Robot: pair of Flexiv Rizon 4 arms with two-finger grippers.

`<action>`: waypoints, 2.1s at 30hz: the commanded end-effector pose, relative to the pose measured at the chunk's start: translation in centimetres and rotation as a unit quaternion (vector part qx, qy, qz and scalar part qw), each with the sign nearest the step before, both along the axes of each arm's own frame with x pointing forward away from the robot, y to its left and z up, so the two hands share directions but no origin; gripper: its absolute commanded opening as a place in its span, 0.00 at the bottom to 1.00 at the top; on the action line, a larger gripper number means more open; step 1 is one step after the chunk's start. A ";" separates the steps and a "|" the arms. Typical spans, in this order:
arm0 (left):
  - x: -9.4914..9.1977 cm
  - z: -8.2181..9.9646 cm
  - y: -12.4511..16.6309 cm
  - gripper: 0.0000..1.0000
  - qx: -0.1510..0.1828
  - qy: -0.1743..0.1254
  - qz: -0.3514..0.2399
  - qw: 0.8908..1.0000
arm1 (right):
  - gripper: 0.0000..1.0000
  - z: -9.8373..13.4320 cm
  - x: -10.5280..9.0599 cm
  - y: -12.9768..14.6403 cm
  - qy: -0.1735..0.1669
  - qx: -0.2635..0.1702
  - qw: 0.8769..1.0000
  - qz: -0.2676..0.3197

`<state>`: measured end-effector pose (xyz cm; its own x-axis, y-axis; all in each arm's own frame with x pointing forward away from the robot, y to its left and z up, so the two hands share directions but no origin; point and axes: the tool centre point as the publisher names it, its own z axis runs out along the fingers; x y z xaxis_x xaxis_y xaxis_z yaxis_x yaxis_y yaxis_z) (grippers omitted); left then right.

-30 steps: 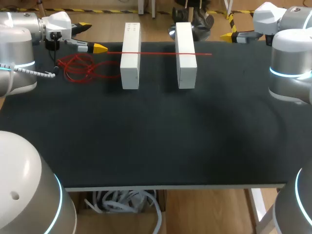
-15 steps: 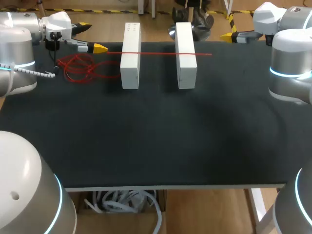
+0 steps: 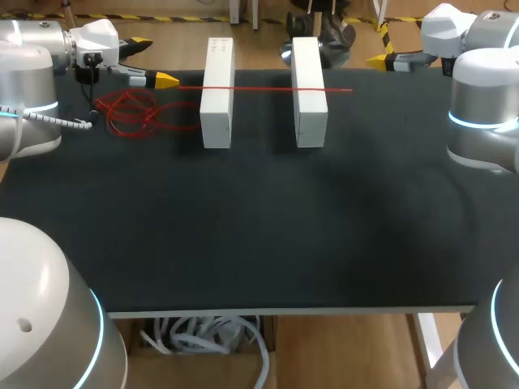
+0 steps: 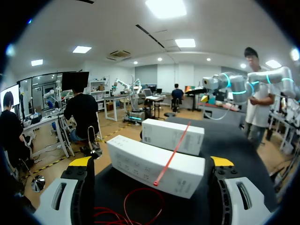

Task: Grab the tape and strap the tape.

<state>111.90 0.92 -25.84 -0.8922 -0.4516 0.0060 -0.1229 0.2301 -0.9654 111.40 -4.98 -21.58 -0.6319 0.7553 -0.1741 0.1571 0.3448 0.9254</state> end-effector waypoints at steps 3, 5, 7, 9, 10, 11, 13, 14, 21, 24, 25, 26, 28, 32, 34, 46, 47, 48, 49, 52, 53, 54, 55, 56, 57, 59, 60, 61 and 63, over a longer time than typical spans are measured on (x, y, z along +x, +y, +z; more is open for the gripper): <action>0.0 0.0 0.0 1.00 0.000 -0.001 0.000 1.000 | 1.00 -0.1 0.0 0.0 -0.001 0.001 1.000 0.000; 0.0 0.0 0.0 1.00 0.000 -0.001 0.000 1.000 | 1.00 -0.1 0.0 0.0 -0.001 0.001 1.000 0.000; 0.0 0.0 0.0 1.00 0.000 -0.001 0.000 1.000 | 1.00 -0.1 0.0 0.0 -0.001 0.001 1.000 0.000; 0.0 0.0 0.0 1.00 0.000 -0.001 0.000 1.000 | 1.00 -0.1 0.0 0.0 -0.001 0.001 1.000 0.000; 0.0 0.0 0.0 1.00 0.000 -0.001 0.000 1.000 | 1.00 -0.1 0.0 0.0 -0.001 0.001 1.000 0.000; 0.0 0.0 0.0 1.00 0.000 -0.001 0.000 1.000 | 1.00 -0.1 0.0 0.0 -0.001 0.001 1.000 0.000; 0.0 0.0 0.0 1.00 0.000 -0.001 0.000 1.000 | 1.00 -0.1 0.0 0.0 -0.001 0.001 1.000 0.000; 0.0 0.0 0.0 1.00 0.000 -0.001 0.000 1.000 | 1.00 -0.1 0.0 0.0 -0.001 0.001 1.000 0.000; 0.0 0.0 0.0 1.00 0.000 -0.001 0.000 1.000 | 1.00 -0.1 0.0 0.0 -0.001 0.001 1.000 0.000; 0.3 0.3 -0.9 1.00 -0.011 -0.007 -0.019 1.000 | 1.00 -0.1 0.0 0.0 -0.001 0.001 1.000 0.000; 0.7 0.5 -1.9 1.00 0.002 -0.028 -0.035 0.999 | 1.00 -0.1 0.0 0.0 -0.001 0.001 1.000 0.000; 1.0 0.6 -2.6 1.00 0.016 -0.050 -0.053 0.997 | 1.00 -0.1 0.0 0.0 -0.001 0.001 1.000 0.000; 1.7 0.7 -3.8 1.00 0.009 -0.061 -0.096 0.993 | 1.00 -0.1 0.0 0.0 -0.001 0.001 1.000 0.000; 3.2 0.1 -5.4 1.00 0.019 -0.086 -0.183 0.979 | 1.00 -0.1 0.0 0.0 -0.001 0.001 1.000 0.000; 3.8 -0.3 -5.6 1.00 0.020 -0.090 -0.214 0.973 | 1.00 -0.1 0.0 0.0 -0.001 0.001 1.000 0.000; 6.1 -2.0 -3.9 1.00 -0.001 -0.050 -0.250 0.967 | 1.00 -0.1 0.0 0.0 -0.001 0.001 1.000 0.000; 6.2 -2.0 -3.6 0.97 -0.006 -0.044 -0.242 0.969 | 1.00 -0.1 0.0 0.0 -0.001 0.001 1.000 0.000; 6.1 -1.9 -3.4 0.90 -0.011 -0.039 -0.236 0.971 | 1.00 -0.1 0.0 0.0 -0.001 0.001 1.000 0.000; 6.0 -1.8 -3.0 0.85 -0.019 -0.034 -0.236 0.971 | 1.00 -0.1 0.0 0.0 -0.001 0.001 1.000 0.000; 5.2 -2.0 -2.4 0.47 -0.015 -0.036 -0.234 0.971 | 1.00 -0.1 0.0 0.0 -0.001 0.001 1.000 0.000; 4.9 -2.0 -2.3 0.26 -0.015 -0.037 -0.235 0.971 | 1.00 -0.1 0.0 0.0 -0.001 0.001 1.000 0.000; 4.8 -2.0 -2.2 0.00 -0.012 -0.039 -0.230 0.972 | 1.00 -0.1 0.0 0.0 -0.001 0.001 1.000 0.000; 4.5 -2.0 -2.0 0.07 -0.011 -0.041 -0.225 0.973 | 1.00 -0.1 0.0 0.0 -0.001 0.001 1.000 0.000; 4.3 -1.9 -1.9 0.23 -0.012 -0.044 -0.220 0.974 | 1.00 -0.1 0.0 0.0 -0.001 0.001 1.000 0.000; 4.1 -1.9 -1.8 0.20 -0.010 -0.047 -0.211 0.976 | 1.00 -0.1 0.0 0.0 -0.001 0.001 1.000 0.000; 3.9 -1.8 -1.4 0.00 -0.015 -0.047 -0.200 0.979 | 1.00 -0.1 0.0 0.0 -0.001 0.001 1.000 0.000; 3.8 -1.8 -1.3 0.00 -0.016 -0.048 -0.196 0.979 | 1.00 -0.1 0.0 0.0 -0.001 0.001 1.000 0.000; 3.6 -1.8 -1.2 0.00 -0.016 -0.049 -0.193 0.980 | 1.00 -0.1 0.0 0.0 -0.001 0.001 1.000 0.000; 3.0 -1.8 -1.1 0.30 -0.015 -0.051 -0.188 0.981 | 1.00 -0.1 0.0 0.0 -0.001 0.001 1.000 0.000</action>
<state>116.53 0.00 -27.90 -0.9977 -0.0226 -0.0642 0.0583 0.2037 -0.9773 111.40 -4.98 -21.58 -0.6320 0.7552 -0.1740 0.1571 0.3447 0.9255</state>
